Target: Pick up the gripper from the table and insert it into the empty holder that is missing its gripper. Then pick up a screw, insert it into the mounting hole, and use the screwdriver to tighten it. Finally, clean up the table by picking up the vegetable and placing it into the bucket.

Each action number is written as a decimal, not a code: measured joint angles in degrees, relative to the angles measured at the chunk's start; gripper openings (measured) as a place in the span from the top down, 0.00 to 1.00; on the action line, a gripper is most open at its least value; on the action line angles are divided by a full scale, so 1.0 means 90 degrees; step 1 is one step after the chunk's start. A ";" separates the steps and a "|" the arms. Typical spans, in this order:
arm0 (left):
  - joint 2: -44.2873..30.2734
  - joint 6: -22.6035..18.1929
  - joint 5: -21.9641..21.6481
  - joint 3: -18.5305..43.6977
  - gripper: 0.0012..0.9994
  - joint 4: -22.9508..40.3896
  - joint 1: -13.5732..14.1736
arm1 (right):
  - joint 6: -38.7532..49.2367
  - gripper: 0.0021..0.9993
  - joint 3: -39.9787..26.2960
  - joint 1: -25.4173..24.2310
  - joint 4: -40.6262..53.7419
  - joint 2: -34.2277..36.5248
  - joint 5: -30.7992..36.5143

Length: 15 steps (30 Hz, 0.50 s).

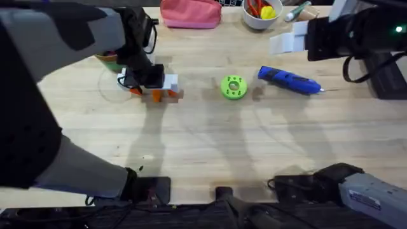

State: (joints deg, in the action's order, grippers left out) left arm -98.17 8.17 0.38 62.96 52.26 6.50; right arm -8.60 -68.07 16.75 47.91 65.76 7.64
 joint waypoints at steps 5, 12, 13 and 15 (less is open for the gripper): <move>-0.0122 0.0031 0.0024 0.0002 0.10 -0.0001 0.0000 | 0.0000 0.01 -0.0002 0.0000 0.0016 0.0000 0.0000; -0.0117 0.0059 0.0010 0.0034 0.97 -0.0004 0.0000 | 0.0000 0.01 0.0000 0.0000 0.0026 0.0000 0.0000; -0.0124 0.0057 0.0008 0.0034 0.98 -0.0013 0.0000 | 0.0000 0.01 0.0000 0.0000 0.0028 0.0000 0.0000; -0.0127 0.0073 0.0010 0.0034 0.97 -0.0006 0.0000 | 0.0000 0.01 0.0000 0.0000 0.0033 0.0000 0.0000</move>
State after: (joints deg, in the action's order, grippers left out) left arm -99.31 8.83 0.47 63.26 52.21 6.50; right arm -8.60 -68.07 16.75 48.21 65.76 7.64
